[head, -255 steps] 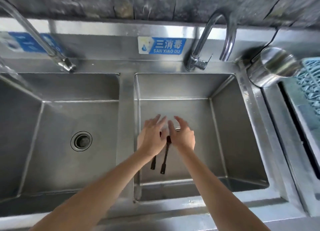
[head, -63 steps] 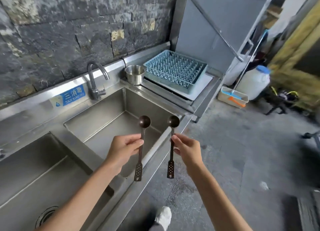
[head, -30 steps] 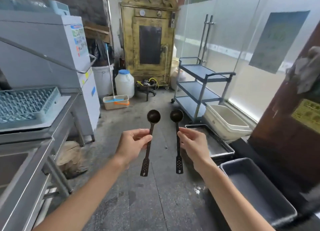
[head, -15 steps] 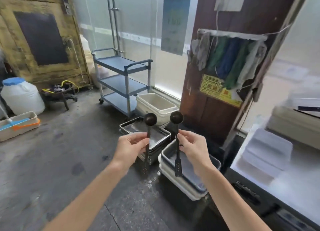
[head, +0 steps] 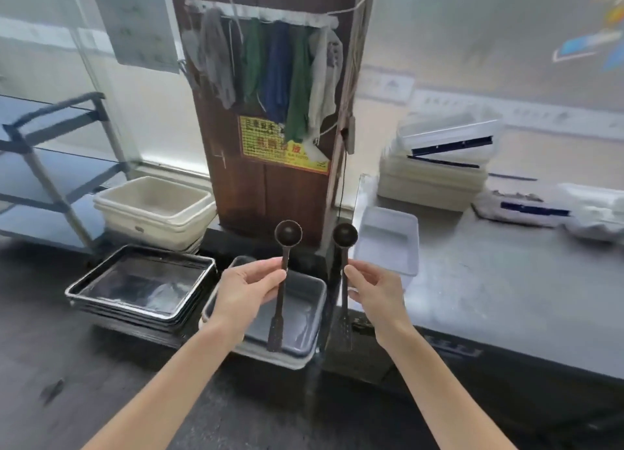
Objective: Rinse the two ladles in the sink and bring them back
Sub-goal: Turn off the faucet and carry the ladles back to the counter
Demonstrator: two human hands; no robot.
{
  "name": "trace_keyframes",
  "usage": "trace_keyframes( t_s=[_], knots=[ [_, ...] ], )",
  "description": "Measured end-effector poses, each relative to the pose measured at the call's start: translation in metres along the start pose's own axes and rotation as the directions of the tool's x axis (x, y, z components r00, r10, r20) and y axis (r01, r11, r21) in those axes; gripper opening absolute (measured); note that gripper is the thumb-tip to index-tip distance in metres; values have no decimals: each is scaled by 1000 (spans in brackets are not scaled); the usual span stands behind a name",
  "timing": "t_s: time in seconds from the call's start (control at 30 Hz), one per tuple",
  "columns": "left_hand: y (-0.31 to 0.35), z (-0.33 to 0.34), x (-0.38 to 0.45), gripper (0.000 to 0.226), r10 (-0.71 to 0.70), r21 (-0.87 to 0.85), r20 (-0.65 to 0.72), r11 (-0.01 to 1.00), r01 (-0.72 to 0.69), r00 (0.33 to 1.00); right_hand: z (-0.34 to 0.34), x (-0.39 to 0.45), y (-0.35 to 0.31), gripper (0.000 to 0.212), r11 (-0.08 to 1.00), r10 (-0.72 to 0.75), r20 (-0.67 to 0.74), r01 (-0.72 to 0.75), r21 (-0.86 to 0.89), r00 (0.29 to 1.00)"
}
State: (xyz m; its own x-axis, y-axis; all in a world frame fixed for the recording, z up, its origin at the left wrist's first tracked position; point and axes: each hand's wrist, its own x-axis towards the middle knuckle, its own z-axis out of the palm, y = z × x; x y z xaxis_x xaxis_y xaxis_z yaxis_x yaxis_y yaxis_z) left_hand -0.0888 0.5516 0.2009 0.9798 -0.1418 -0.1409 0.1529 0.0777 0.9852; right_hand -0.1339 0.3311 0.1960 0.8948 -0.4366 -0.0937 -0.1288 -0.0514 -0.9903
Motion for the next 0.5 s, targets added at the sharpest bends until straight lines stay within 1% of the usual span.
trace_keyframes(
  t_s=[0.17,0.37,0.5],
  knots=[
    [-17,81,57,28,-47,43,113,998,42,992,-67,51,11,14,997,75,-107,-72,40,991],
    [-45,177,120,26,-77,53,139,996,71,987,-143,134,23,17,991,125,-110,-118,63,986],
    [-57,223,155,27,-101,71,132,993,92,986,-176,181,28,17,987,149,-105,-142,75,983]
  ],
)
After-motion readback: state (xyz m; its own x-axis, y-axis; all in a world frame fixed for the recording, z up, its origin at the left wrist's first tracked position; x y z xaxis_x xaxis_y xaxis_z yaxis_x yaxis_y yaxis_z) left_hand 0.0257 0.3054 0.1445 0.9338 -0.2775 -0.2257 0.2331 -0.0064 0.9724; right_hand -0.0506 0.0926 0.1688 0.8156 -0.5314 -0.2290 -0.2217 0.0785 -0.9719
